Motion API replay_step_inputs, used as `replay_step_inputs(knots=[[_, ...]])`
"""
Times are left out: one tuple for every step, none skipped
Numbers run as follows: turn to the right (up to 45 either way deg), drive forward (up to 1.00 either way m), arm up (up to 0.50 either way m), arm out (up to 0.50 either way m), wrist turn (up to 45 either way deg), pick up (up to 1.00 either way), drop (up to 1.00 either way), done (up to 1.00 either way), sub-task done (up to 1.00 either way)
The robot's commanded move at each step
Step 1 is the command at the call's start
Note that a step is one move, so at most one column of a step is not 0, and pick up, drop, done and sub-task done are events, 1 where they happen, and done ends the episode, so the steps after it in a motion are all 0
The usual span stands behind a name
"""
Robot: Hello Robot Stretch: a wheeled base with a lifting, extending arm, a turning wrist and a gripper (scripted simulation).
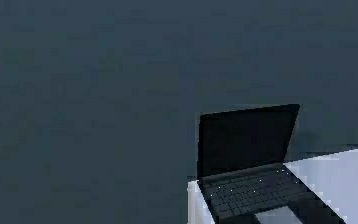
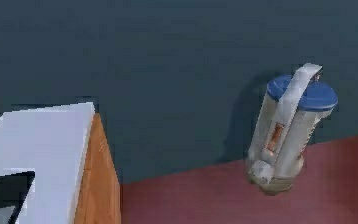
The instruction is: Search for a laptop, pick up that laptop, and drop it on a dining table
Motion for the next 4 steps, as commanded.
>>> replay_step_inputs(knots=[[-45.0,0.00,0.00,0.00,0.0,0.00,0.00,0.00,0.00],[-15.0,0.00,0.00,0.00,0.0,0.00,0.00,0.00,0.00],[0.0,0.00,0.50,0.00,0.0,0.00,0.00,0.00,0.00],[0.0,0.00,0.38,0.00,0.0,0.00,0.00,0.00,0.00]])
